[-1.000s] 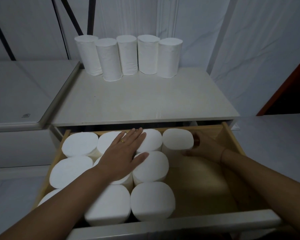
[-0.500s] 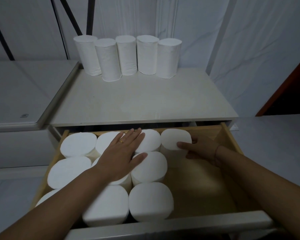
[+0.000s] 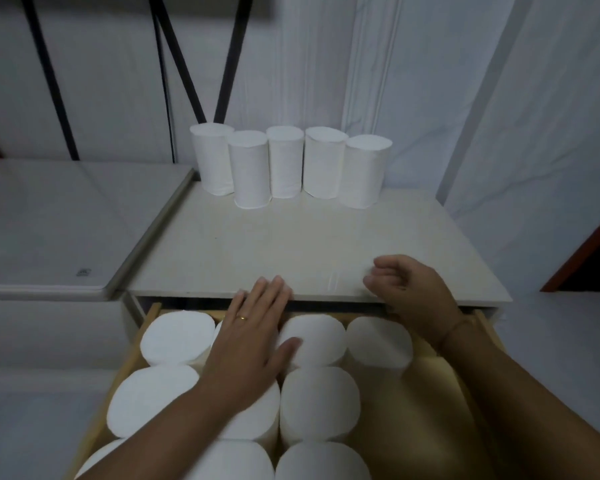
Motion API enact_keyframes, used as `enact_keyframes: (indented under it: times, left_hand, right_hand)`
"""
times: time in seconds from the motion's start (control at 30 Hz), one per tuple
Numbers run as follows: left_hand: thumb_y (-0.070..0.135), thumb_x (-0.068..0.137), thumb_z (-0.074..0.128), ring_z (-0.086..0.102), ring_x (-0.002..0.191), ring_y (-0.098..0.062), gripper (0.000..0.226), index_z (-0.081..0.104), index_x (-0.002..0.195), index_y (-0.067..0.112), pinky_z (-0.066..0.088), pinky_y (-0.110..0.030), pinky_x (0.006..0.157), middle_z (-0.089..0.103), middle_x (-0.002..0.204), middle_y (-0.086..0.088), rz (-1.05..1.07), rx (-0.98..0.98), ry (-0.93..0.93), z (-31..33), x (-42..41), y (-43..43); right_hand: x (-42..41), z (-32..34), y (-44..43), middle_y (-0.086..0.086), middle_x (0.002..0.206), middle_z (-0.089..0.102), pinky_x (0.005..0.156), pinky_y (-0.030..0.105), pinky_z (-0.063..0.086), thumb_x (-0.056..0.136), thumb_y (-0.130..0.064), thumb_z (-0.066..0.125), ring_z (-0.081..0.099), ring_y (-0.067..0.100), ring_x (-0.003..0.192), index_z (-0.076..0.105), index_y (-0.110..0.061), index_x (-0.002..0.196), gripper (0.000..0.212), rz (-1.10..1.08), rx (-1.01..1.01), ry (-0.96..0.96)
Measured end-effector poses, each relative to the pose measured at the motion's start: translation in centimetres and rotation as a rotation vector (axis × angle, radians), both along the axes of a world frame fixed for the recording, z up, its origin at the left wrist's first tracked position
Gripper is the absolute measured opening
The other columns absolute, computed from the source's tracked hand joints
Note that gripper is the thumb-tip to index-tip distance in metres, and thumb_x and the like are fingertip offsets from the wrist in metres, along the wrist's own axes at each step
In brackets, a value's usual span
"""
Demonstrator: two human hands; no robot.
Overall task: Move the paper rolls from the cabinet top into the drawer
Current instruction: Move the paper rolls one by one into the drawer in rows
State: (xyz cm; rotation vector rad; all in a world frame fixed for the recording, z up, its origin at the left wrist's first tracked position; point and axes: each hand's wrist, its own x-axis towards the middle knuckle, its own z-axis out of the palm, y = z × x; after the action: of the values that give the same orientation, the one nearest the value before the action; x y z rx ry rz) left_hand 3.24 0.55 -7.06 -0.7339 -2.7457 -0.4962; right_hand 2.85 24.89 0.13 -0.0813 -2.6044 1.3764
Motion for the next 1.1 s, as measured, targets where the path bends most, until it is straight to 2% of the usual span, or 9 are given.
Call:
enact_keyframes:
  times: [0.2,0.3,0.4,0.47,0.57,0.67,0.73,0.87,1.1]
  left_hand:
    - [0.066,0.089,0.008,-0.016,0.143,-0.003,0.072,0.004,0.15,0.029,-0.016,-0.027,0.115,-0.006,0.157,0.013,0.109,0.028,0.003,0.3,-1.5,-0.9]
    - [0.064,0.088,0.009,-0.021,0.141,-0.001,0.069,-0.002,0.149,0.033,-0.022,-0.024,0.112,-0.009,0.156,0.015,0.149,0.035,0.008,0.2,-2.1,-1.4]
    - [0.061,0.089,0.014,-0.019,0.142,-0.003,0.068,0.001,0.15,0.033,-0.02,-0.025,0.112,-0.006,0.157,0.015,0.176,0.06,-0.006,0.0,-2.7,-1.8]
    - [0.061,0.09,0.014,-0.019,0.142,-0.003,0.067,0.002,0.15,0.033,-0.02,-0.026,0.113,-0.006,0.158,0.014,0.199,0.061,-0.009,-0.3,-3.1,-2.0]
    - [0.06,0.091,0.016,-0.017,0.143,-0.006,0.067,0.004,0.15,0.031,-0.019,-0.029,0.114,-0.003,0.158,0.012,0.212,0.04,-0.01,-0.5,-3.4,-2.1]
    - [0.057,0.091,0.022,-0.01,0.145,-0.012,0.067,0.014,0.15,0.026,-0.012,-0.033,0.115,0.007,0.158,0.008,0.206,0.04,-0.021,-0.5,-3.6,-1.9]
    - [0.057,0.092,0.025,-0.007,0.145,-0.013,0.067,0.018,0.15,0.025,-0.011,-0.032,0.115,0.01,0.158,0.008,0.212,0.041,-0.027,-0.4,-3.7,-1.8]
    - [0.055,0.091,0.033,0.016,0.143,-0.019,0.064,0.035,0.145,0.02,0.002,-0.036,0.114,0.03,0.153,0.002,0.215,0.003,-0.03,-0.2,-3.8,-2.0]
    - [0.056,0.088,0.033,0.029,0.139,-0.02,0.064,0.045,0.139,0.02,0.014,-0.04,0.111,0.041,0.148,0.002,0.242,-0.034,-0.035,-0.6,-4.2,-2.1]
  right_hand:
    - [-8.7,-0.1,-5.9,0.0,0.14,0.043,0.095,0.023,0.036,0.077,-0.039,0.071,0.044,0.013,0.123,0.038,-0.02,0.135,0.069,0.094,-0.115,0.046]
    - [-13.2,1.0,-8.5,0.002,0.145,0.036,0.104,0.028,0.034,0.074,-0.038,0.075,0.038,0.016,0.129,0.031,-0.018,0.139,0.081,0.125,-0.139,0.091]
    - [-17.4,2.3,-10.7,0.005,0.149,0.028,0.113,0.04,0.029,0.072,-0.039,0.076,0.031,0.021,0.135,0.023,-0.017,0.143,0.091,0.15,-0.075,0.146]
    - [-19.9,3.0,-12.1,0.005,0.151,0.023,0.114,0.04,0.024,0.071,-0.041,0.076,0.026,0.022,0.138,0.018,-0.021,0.145,0.096,0.161,-0.013,0.182]
    - [-23.1,3.4,-13.9,0.006,0.152,0.019,0.113,0.042,0.024,0.071,-0.044,0.075,0.024,0.025,0.138,0.019,-0.027,0.145,0.094,0.159,0.064,0.219]
    - [-25.4,3.0,-15.7,0.007,0.148,0.019,0.111,0.042,0.027,0.07,-0.046,0.074,0.027,0.028,0.134,0.023,-0.027,0.143,0.091,0.068,0.132,0.224]
    - [-26.4,2.4,-17.0,0.007,0.142,0.023,0.106,0.04,0.033,0.069,-0.046,0.075,0.031,0.028,0.129,0.026,-0.027,0.141,0.089,-0.04,0.111,0.25]
    - [-27.8,1.2,-19.3,0.01,0.13,0.033,0.09,0.037,0.044,0.066,-0.044,0.077,0.04,0.027,0.117,0.028,-0.028,0.137,0.088,-0.217,0.078,0.307]
    - [-29.6,0.7,-20.9,0.012,0.124,0.04,0.087,0.035,0.047,0.064,-0.043,0.075,0.044,0.027,0.108,0.034,-0.023,0.131,0.081,-0.391,0.163,0.38]
